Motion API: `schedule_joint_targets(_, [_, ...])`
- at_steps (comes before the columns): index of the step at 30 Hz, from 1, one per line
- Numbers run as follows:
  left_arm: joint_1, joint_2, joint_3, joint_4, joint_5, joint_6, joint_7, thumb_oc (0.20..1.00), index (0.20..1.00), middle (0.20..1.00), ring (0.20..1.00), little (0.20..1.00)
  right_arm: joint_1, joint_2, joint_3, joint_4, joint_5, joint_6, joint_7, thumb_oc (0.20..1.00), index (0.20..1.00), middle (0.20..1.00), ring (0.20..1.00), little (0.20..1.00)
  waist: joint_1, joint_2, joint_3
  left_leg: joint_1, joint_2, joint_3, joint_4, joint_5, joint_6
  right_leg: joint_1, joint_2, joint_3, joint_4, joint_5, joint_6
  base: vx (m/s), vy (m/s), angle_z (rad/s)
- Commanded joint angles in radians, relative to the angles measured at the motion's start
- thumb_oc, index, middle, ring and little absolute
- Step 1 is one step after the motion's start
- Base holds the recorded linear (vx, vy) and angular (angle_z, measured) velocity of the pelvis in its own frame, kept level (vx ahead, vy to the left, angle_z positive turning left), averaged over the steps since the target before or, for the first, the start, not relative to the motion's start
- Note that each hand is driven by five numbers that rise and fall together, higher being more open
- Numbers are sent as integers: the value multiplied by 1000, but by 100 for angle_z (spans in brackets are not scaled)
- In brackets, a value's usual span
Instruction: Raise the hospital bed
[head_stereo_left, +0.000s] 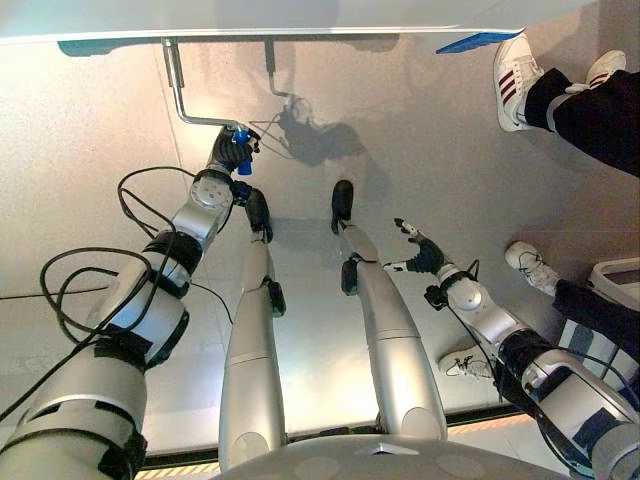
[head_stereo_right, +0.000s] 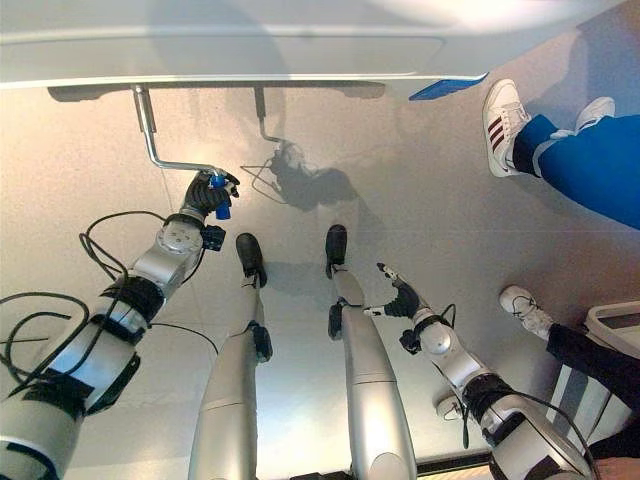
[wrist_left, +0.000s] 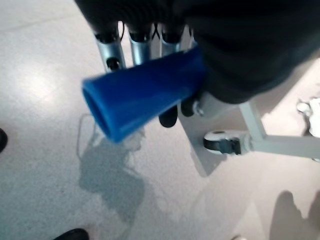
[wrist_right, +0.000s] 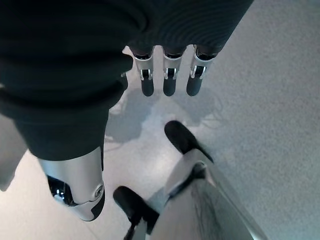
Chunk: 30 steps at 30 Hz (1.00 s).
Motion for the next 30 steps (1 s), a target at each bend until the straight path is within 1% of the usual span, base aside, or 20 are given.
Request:
schedule_joint_targets(1, [-47, 0, -33, -178, 8, -102, -38, 200, 200, 200, 200, 200, 73, -49, -8, -54, -14, -1, 12, 1000, 1000, 1000, 1000, 1000, -4, 29, 35, 42, -74, -16, 18, -49, 43, 72, 49, -38, -132, 128, 105, 0, 0, 0])
schedule_joint_targets(6, [-6, 90, -54, -325, -32, -120, -65, 200, 200, 200, 200, 200, 97, -57, -22, -57, -18, -1, 17, 1000, 1000, 1000, 1000, 1000, 5, 38, 31, 42, -78, -15, 18, -49, 43, 75, 48, -39, -135, 128, 105, 0, 0, 0])
schedule_joint_targets(7, [14, 130, -56, -379, -41, -127, -75, 200, 200, 200, 200, 200, 103, -61, -26, -62, -19, -2, 20, 1000, 1000, 1000, 1000, 1000, 8, 41, 31, 41, -79, -16, 17, -49, 44, 73, 48, -40, -134, 128, 106, 0, 0, 0])
schedule_joint_targets(8, [15, 131, -56, -380, -41, -126, -75, 200, 200, 200, 200, 200, 103, -61, -26, -62, -19, -2, 20, 1000, 1000, 1000, 1000, 1000, 8, 41, 31, 41, -79, -16, 17, -49, 44, 73, 48, -40, -134, 128, 106, 0, 0, 0])
schedule_joint_targets(9, [42, 177, -53, -436, -59, -137, -87, 200, 200, 200, 200, 200, 112, -66, -34, -68, -19, -3, 24, 1000, 1000, 1000, 1000, 1000, 12, 43, 31, 41, -79, -17, 16, -49, 44, 74, 48, -40, -135, 128, 106, 0, 0, 0])
schedule_joint_targets(10, [43, 178, -52, -437, -59, -136, -87, 200, 200, 200, 200, 200, 112, -66, -33, -68, -19, -3, 24, 1000, 1000, 1000, 1000, 1000, 12, 43, 30, 41, -79, -16, 16, -49, 44, 74, 48, -40, -135, 128, 106, 0, 0, 0])
schedule_joint_targets(11, [61, 201, -46, -468, -67, -141, -89, 200, 200, 200, 200, 200, 115, -69, -36, -68, -20, -5, 24, 1000, 1000, 1000, 1000, 1000, 14, 44, 30, 41, -79, -17, 15, -49, 44, 73, 47, -40, -135, 128, 106, 0, 0, 0])
schedule_joint_targets(12, [100, 250, -26, -530, -89, -154, -97, 200, 200, 200, 200, 200, 127, -76, -45, -81, -19, -8, 27, 1000, 1000, 1000, 1000, 1000, 20, 47, 31, 42, -80, -18, 15, -49, 44, 71, 47, -40, -133, 128, 106, 0, 0, 0])
schedule_joint_targets(13, [103, 252, -25, -531, -90, -154, -97, 200, 200, 200, 200, 200, 127, -76, -45, -82, -19, -8, 28, 1000, 1000, 1000, 1000, 1000, 19, 47, 31, 42, -80, -18, 15, -49, 44, 71, 47, -40, -133, 128, 106, 0, 0, 0])
schedule_joint_targets(16, [160, 316, 4, -605, -126, -163, -115, 200, 200, 200, 200, 200, 138, -78, -53, -82, -22, -10, 30, 1000, 1000, 1000, 1000, 1000, 26, 52, 31, 42, -81, -20, 13, -47, 44, 70, 46, -41, -131, 129, 107, 0, 0, 0])
schedule_joint_targets(17, [161, 316, 4, -605, -126, -163, -115, 200, 200, 200, 200, 200, 137, -78, -53, -82, -22, -10, 30, 1000, 1000, 1000, 1000, 1000, 26, 52, 31, 42, -81, -20, 13, -47, 44, 70, 46, -41, -131, 129, 107, 0, 0, 0])
schedule_joint_targets(18, [201, 370, 25, -657, -142, -169, -125, 200, 200, 200, 200, 200, 148, -85, -61, -93, -24, -13, 33, 1000, 1000, 1000, 1000, 1000, 30, 55, 30, 42, -82, -20, 14, -48, 43, 70, 44, -41, -130, 128, 107, 0, 0, 0])
schedule_joint_targets(24, [345, 511, 101, -796, -214, -191, -167, 200, 200, 200, 200, 200, 174, -103, -76, -97, -28, -23, 43, 1000, 1000, 1000, 1000, 1000, 43, 66, 32, 41, -85, -21, 16, -48, 43, 68, 43, -43, -130, 129, 109, 0, 0, 0])
schedule_joint_targets(29, [489, 594, 188, -859, -247, -200, -201, 200, 200, 200, 200, 200, 189, -114, -91, -97, -32, -33, 49, 1000, 1000, 1000, 1000, 1000, 54, 73, 33, 38, -88, -22, 22, -51, 45, 67, 42, -41, -128, 129, 110, 0, 0, 0])
schedule_joint_targets(30, [546, 608, 228, -864, -257, -204, -206, 200, 200, 200, 200, 200, 193, -121, -95, -100, -34, -36, 49, 1000, 1000, 1000, 1000, 1000, 58, 76, 33, 37, -88, -21, 21, -50, 45, 66, 40, -41, -127, 130, 111, 0, 0, 0])
